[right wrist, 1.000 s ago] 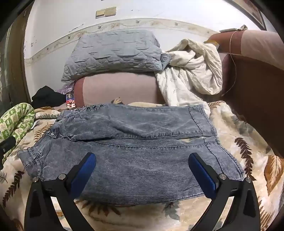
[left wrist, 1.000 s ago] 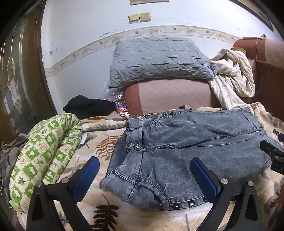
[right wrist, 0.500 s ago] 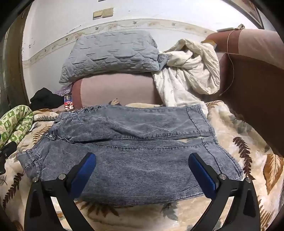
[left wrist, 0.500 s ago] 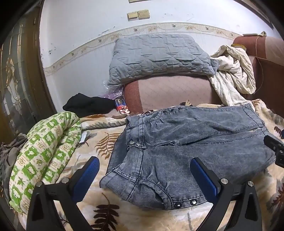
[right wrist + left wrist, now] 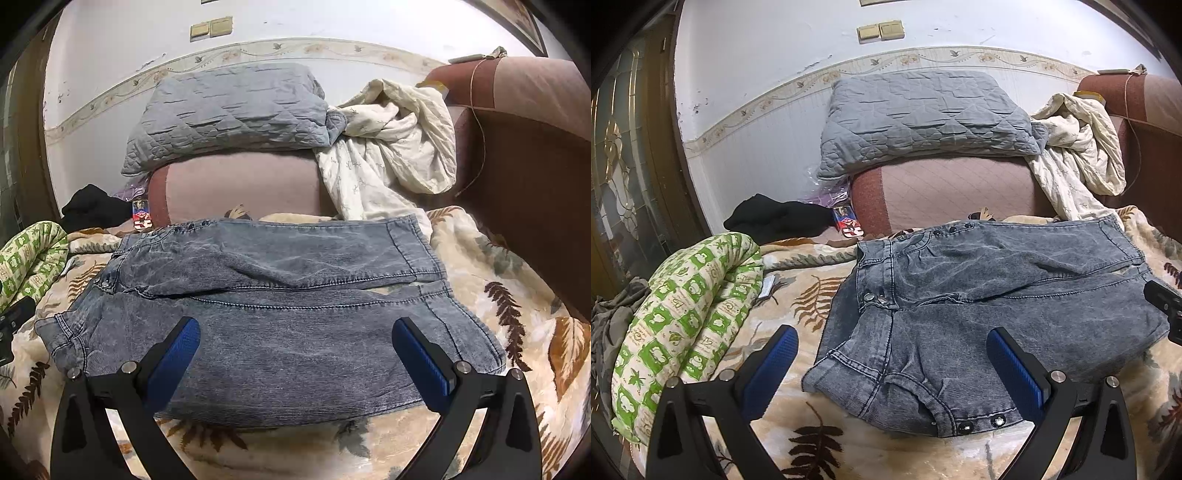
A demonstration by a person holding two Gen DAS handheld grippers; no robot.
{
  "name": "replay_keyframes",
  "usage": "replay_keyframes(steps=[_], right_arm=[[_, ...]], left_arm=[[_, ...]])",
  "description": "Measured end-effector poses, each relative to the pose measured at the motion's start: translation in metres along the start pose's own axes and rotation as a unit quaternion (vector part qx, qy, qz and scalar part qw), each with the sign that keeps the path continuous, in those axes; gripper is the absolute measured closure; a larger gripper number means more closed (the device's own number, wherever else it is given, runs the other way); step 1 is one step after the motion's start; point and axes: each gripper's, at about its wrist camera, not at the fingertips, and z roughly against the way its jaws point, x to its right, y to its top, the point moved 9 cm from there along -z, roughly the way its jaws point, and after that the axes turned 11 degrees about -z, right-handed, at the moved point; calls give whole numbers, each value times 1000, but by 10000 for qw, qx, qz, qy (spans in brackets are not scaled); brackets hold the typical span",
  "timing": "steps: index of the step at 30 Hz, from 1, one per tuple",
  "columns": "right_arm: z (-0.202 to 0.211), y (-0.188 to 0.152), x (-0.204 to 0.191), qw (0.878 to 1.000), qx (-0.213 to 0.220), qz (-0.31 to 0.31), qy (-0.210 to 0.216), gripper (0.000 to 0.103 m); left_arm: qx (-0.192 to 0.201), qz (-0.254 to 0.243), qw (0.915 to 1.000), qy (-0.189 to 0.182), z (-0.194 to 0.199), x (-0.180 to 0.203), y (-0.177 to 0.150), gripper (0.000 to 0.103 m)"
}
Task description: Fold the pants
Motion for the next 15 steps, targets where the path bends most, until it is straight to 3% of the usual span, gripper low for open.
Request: replay_keyframes(steps=[11, 15], right_arm=[[0, 0, 0, 10000, 0, -9, 14, 0], [1, 1, 1, 10000, 35, -21, -7, 0]], left_arm=[[-38, -35, 10000, 4, -3, -2, -2, 0], [-216, 6, 9998, 4, -14, -1, -8, 0]])
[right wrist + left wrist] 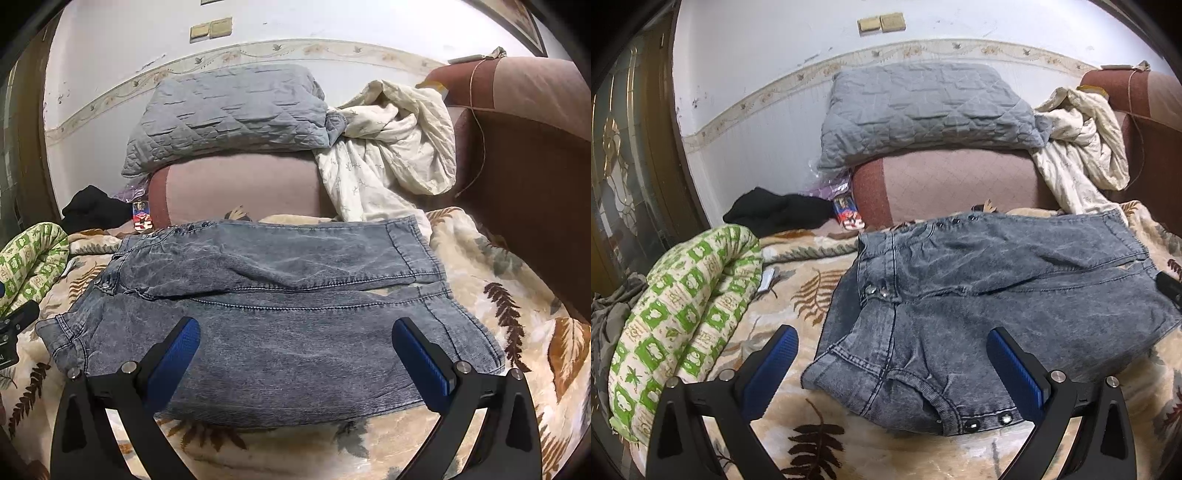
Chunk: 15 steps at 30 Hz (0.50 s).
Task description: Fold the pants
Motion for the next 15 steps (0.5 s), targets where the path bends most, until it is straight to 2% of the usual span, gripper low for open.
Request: replay_keyframes(steps=[9, 13, 15], right_arm=[[-4, 10, 30, 9994, 46, -282, -194, 0], [-11, 17, 62, 9976, 53, -530, -437, 0], [-15, 22, 76, 9962, -2, -782, -377, 0]], left_arm=[[-566, 212, 9981, -71, -39, -9, -24, 0], [-662, 276, 9974, 11, -56, -19, -27, 0], [-684, 327, 9971, 35, -66, -26, -26, 0]])
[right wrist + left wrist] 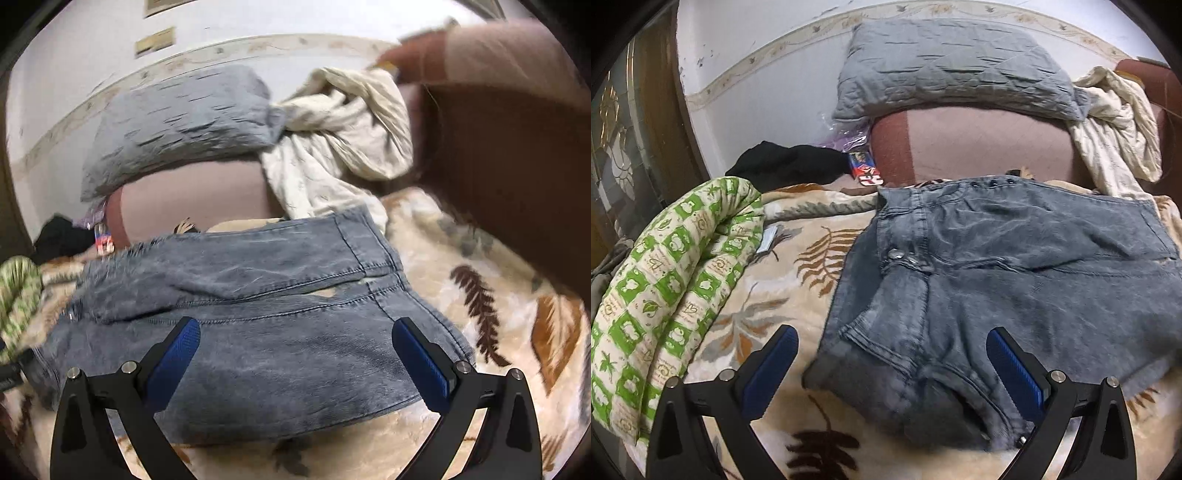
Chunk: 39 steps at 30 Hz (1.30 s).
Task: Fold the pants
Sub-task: 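Grasp the grey jeans waistband with both grippers and lift it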
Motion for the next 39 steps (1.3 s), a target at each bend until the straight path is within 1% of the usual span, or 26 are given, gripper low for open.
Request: replay_keyframes(steps=[2, 3, 5, 6, 8, 10, 12, 14, 17, 19, 21, 22, 23, 25, 27, 29, 30, 31, 32, 33, 34, 37, 38, 39], right_arm=[[-8, 9, 15, 9998, 7, -204, -85, 0], [-13, 12, 20, 9996, -60, -272, -94, 0], [-24, 17, 27, 9989, -242, -410, -6, 0], [-29, 22, 30, 9986, -263, -458, 16, 0], [-37, 32, 31, 9989, -236, -394, 38, 0], [-49, 45, 31, 9993, -243, -276, 73, 0], [-65, 60, 32, 9992, -325, -174, 132, 0], [-81, 77, 34, 9991, -386, -118, 150, 0], [-112, 102, 35, 9984, -539, -69, 157, 0], [-136, 119, 40, 9975, -698, -111, 92, 0], [-155, 135, 48, 9967, -776, -225, 30, 0], [-163, 142, 51, 9965, -793, -262, 4, 0], [-172, 150, 54, 9962, -828, -286, -21, 0], [-192, 162, 57, 9951, -951, -261, -99, 0], [-208, 171, 60, 9944, -1014, -212, -190, 0], [-224, 175, 62, 9931, -1124, -171, -288, 1], [-233, 175, 64, 9919, -1208, -164, -364, 5], [-241, 175, 66, 9907, -1287, -176, -401, 12], [-252, 173, 70, 9890, -1390, -205, -452, 17], [-262, 171, 75, 9870, -1495, -247, -528, 27], [-272, 167, 80, 9847, -1616, -285, -588, 37], [-292, 157, 91, 9796, -1837, -318, -754, 46], [-297, 155, 93, 9794, -1855, -323, -733, 51], [-300, 152, 94, 9793, -1866, -318, -716, 61]], left_arm=[[-39, 59, 10000, 68, -10, -8, 3, 0], [-81, 118, 9999, 73, -17, -14, 6, 0], [-99, 213, 9997, 49, -26, -20, 12, 0], [-76, 186, 9998, 77, -30, -23, 16, 0], [-45, 120, 9997, 208, -39, -31, 26, 0], [-76, 147, 9996, 236, -52, -42, 39, 0], [-112, 127, 9994, 311, -66, -53, 54, 0], [-246, 117, 9989, 378, -94, -70, 78, 0], [-452, 208, 9982, 330, -129, -84, 106, 0], [-649, 338, 9972, 120, -154, -87, 126, 0], [-798, 495, 9956, 63, -175, -89, 142, 0], [-859, 526, 9949, 48, -187, -89, 150, 2], [-918, 550, 9942, 45, -197, -88, 155, 5], [-1057, 648, 9923, -6, -216, -85, 161, 19], [-1225, 729, 9897, -135, -233, -80, 163, 21], [-1411, 779, 9867, -210, -251, -71, 160, 29], [-1473, 739, 9861, -228, -257, -66, 159, 37], [-1544, 682, 9852, -284, -264, -60, 157, 42], [-1593, 643, 9846, -326, -269, -56, 156, 45], [-1638, 595, 9840, -363, -274, -51, 153, 52], [-1683, 538, 9834, -413, -279, -47, 151, 55], [-1761, 410, 9816, -610, -290, -34, 147, 77], [-1794, 368, 9810, -637, -292, -30, 146, 79], [-1841, 329, 9802, -645, -294, -27, 145, 86]])
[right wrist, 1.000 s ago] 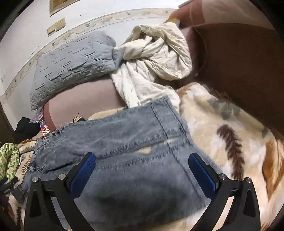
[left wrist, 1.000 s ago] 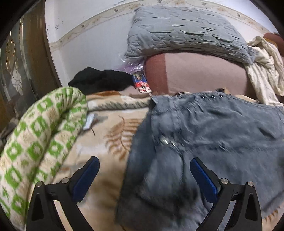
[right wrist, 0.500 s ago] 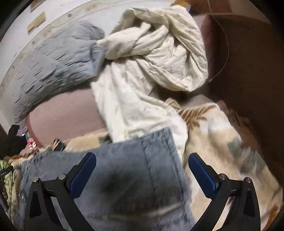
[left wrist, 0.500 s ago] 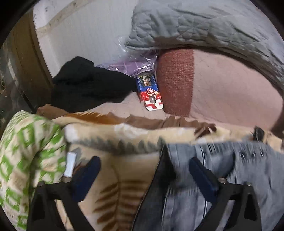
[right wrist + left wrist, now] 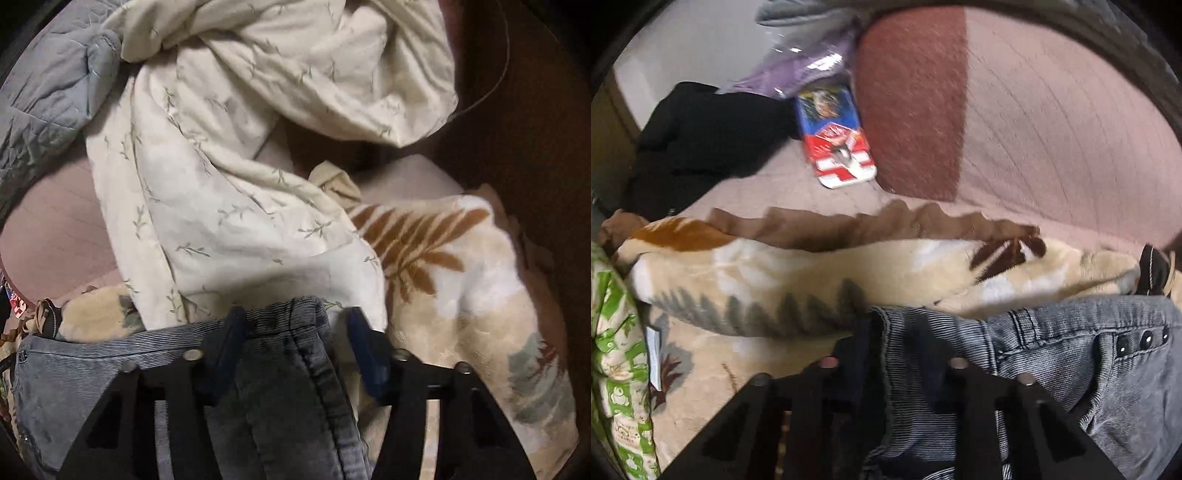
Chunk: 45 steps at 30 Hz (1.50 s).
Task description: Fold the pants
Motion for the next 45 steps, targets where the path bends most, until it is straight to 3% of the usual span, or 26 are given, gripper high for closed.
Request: replay_keyframes(steps=[1, 2, 3, 4, 9, 21, 28, 35, 41, 45], right_arm=[[-5, -1, 1, 10000, -40, 14, 4, 68], [-7, -2, 1, 10000, -52, 22, -14, 71], [-8, -2, 1, 10000, 1, 53, -38, 83], [-7, -2, 1, 9999, 71, 85, -43, 86], [16, 0, 4, 9992, 332, -12, 217, 88], [126, -7, 0, 9908, 885, -484, 905, 94], [177, -40, 25, 9881, 949, -597, 1054, 94], [227, -95, 77, 9849, 1023, -824, 1124, 99], [247, -151, 117, 9851, 802, -972, 1168, 99], [228, -184, 118, 9781, 152, -1366, 1564, 94]], left_arm=[[-41, -25, 10000, -21, -2, 3, 0, 96], [-38, -35, 10000, -60, -3, 5, 1, 98], [-32, -38, 10000, -60, -3, 6, 1, 99], [-16, -43, 10000, -52, -1, 6, 2, 99], [431, 78, 9988, -198, 32, -4, 7, 99], [1434, 33, 9848, -983, 178, -21, -15, 99], [1707, 96, 9769, -1281, 244, -25, -78, 99], [1786, 215, 9737, -1399, 273, -34, -168, 99], [1421, 175, 9783, -1498, 257, -16, -260, 99], [1321, 438, 9798, -1439, 234, -8, -291, 100]])
